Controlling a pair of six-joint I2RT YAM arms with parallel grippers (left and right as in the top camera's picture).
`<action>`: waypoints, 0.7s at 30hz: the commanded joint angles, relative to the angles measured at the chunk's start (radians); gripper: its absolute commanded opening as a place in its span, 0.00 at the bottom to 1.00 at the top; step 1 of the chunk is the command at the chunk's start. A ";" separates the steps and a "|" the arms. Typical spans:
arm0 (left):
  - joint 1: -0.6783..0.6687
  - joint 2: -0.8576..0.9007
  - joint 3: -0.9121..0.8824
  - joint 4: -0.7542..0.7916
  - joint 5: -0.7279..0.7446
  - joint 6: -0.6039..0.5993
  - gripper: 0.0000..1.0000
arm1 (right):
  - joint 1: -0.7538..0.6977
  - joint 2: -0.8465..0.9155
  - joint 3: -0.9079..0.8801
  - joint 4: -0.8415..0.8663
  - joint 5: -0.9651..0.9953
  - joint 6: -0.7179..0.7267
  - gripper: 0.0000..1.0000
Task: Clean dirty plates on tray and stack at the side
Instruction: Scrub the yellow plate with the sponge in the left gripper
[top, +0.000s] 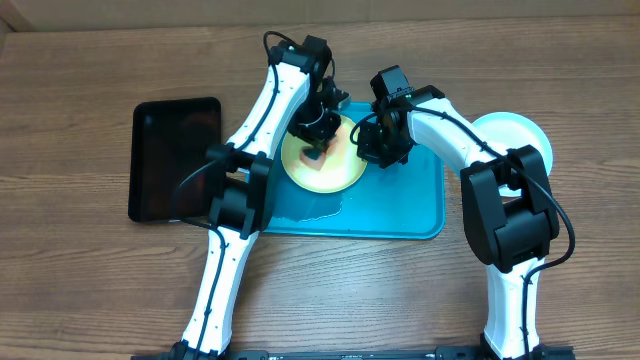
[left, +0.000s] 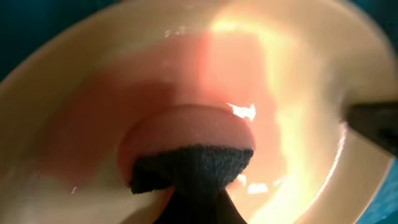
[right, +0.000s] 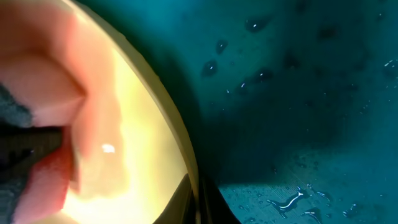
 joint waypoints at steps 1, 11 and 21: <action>-0.033 0.048 -0.019 0.066 0.066 -0.076 0.04 | 0.005 0.035 -0.007 0.003 0.028 0.000 0.04; -0.032 0.046 0.079 0.026 -0.576 -0.644 0.04 | 0.005 0.035 -0.007 0.003 0.029 0.000 0.04; -0.027 0.046 0.325 -0.165 -0.551 -0.684 0.04 | 0.005 0.035 -0.006 -0.006 0.028 -0.002 0.04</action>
